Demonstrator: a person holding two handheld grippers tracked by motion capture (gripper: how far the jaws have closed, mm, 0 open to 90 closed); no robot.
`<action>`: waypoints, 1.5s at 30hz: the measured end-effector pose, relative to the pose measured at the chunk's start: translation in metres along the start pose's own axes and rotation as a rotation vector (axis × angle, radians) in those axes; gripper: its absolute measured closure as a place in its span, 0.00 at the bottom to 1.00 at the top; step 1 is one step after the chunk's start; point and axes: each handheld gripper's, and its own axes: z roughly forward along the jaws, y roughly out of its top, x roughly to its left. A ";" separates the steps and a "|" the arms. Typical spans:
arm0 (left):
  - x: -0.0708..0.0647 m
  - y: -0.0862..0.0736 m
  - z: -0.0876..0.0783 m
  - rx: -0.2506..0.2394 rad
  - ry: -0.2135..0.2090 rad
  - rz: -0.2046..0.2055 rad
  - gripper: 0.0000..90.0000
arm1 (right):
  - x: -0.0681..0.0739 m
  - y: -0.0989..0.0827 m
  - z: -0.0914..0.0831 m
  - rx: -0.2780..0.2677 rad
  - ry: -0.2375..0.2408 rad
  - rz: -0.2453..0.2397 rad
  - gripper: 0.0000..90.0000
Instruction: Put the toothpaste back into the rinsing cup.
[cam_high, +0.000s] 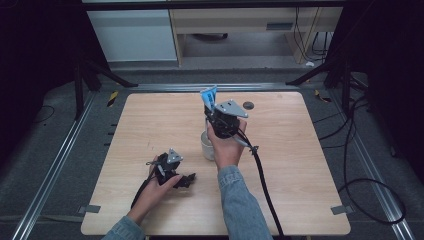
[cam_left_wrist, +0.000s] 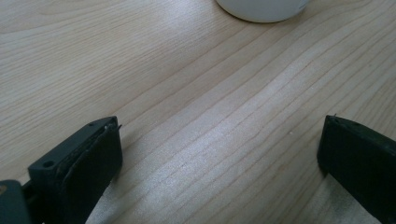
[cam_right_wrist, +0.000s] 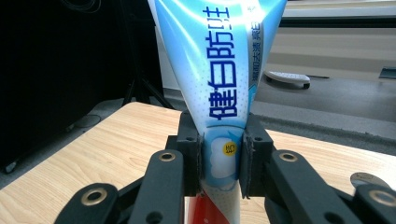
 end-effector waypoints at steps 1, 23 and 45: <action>0.000 0.000 0.000 0.000 0.000 0.000 0.00 | 0.000 -0.002 0.001 -0.002 -0.002 0.001 0.82; 0.000 0.000 0.000 0.002 -0.004 -0.003 0.00 | -0.002 -0.036 0.007 0.018 -0.018 0.032 0.82; 0.000 0.000 0.000 0.004 -0.005 0.000 0.00 | -0.007 -0.051 0.011 0.035 -0.023 0.058 0.81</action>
